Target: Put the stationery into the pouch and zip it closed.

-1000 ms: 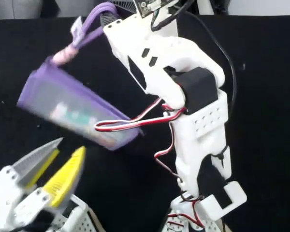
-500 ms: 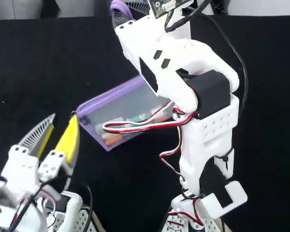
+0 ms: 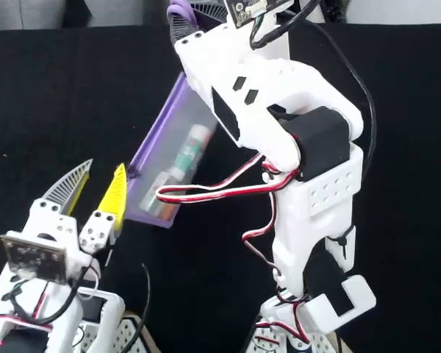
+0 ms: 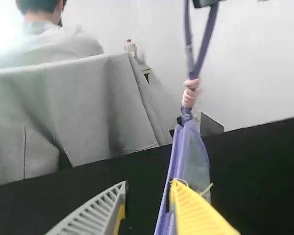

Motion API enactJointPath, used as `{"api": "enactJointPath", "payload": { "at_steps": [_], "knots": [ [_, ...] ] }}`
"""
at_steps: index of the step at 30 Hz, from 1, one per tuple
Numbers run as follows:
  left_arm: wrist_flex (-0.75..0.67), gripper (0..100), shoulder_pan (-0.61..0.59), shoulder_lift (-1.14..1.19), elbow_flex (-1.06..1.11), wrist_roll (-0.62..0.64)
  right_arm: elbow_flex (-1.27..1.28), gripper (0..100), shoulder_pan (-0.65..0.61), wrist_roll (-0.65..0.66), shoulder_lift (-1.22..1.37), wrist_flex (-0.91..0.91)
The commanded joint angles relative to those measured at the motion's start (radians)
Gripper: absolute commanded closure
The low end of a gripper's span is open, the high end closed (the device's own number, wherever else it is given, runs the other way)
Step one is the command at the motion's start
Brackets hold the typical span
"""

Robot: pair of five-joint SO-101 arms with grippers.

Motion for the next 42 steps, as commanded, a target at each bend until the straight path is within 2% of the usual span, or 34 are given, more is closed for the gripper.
{"api": "enactJointPath", "payload": {
  "at_steps": [1, 6, 9, 13, 22, 29, 33, 38, 42],
  "knots": [
    [-0.031, 85, 0.042, 0.044, 0.025, -0.077, -0.091, 98.8, -0.072, -0.002, -0.031, 0.060],
    [-0.031, 85, 0.047, 0.210, 0.028, -0.121, -0.133, 98.8, -0.130, 0.000, -0.094, 0.146],
    [-0.083, 85, 0.048, 0.288, 0.013, -0.140, -0.131, 98.8, -0.160, 0.000, -0.134, 0.170],
    [-0.143, 85, 0.047, 0.311, -0.028, -0.141, -0.131, 98.8, -0.192, 0.000, -0.174, 0.201],
    [-0.147, 85, 0.062, 0.316, -0.050, -0.224, -0.130, 98.8, -0.242, 0.000, -0.259, 0.238],
    [-0.140, 85, 0.216, 0.318, -0.012, -0.298, -0.137, 98.8, -0.242, 0.000, -0.262, 0.250],
    [-0.129, 85, 0.222, 0.344, -0.019, -0.301, -0.139, 98.8, -0.242, 0.002, -0.262, 0.256],
    [-0.038, 85, 0.228, 0.423, -0.079, -0.304, -0.139, 98.8, -0.244, 0.002, -0.262, 0.258],
    [0.005, 85, 0.229, 0.474, -0.136, -0.365, -0.139, 98.8, -0.244, 0.002, -0.262, 0.258]
  ]
}}
